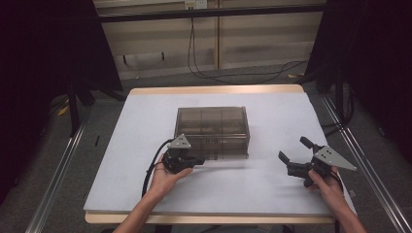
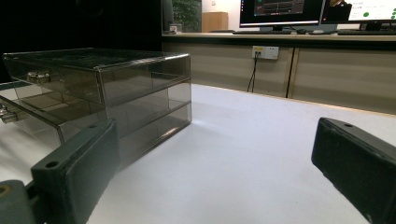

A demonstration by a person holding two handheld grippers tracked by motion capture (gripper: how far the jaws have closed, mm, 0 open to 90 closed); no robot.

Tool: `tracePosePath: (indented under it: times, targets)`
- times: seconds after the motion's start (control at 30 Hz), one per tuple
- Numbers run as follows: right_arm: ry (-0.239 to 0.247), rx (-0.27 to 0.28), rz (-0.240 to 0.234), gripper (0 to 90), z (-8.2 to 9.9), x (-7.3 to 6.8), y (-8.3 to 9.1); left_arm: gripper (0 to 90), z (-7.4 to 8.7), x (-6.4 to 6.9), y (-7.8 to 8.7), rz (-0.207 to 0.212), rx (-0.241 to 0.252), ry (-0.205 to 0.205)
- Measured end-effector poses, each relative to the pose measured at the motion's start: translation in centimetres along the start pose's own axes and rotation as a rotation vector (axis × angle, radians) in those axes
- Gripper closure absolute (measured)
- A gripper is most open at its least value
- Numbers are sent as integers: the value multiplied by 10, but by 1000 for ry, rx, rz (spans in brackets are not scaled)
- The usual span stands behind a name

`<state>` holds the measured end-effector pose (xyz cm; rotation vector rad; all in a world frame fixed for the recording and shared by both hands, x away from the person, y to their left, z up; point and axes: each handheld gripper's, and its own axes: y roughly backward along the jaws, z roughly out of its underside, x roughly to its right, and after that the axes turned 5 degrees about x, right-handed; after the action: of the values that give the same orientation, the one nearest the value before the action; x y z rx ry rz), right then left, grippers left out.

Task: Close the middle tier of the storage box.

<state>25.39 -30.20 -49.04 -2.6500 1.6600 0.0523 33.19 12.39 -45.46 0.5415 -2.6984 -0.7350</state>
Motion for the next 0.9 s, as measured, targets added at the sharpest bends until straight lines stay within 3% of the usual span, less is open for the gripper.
tracePosePath:
  times: [0.73, 0.9]
  targets:
    - [0, 0, 0, 8, 0, 0, 0, 900, -1, -7, -5, -17, 12, 14]
    - [1, 0, 0, 7, 0, 0, 0, 900, -1, -11, -7, -29, 7, 33]
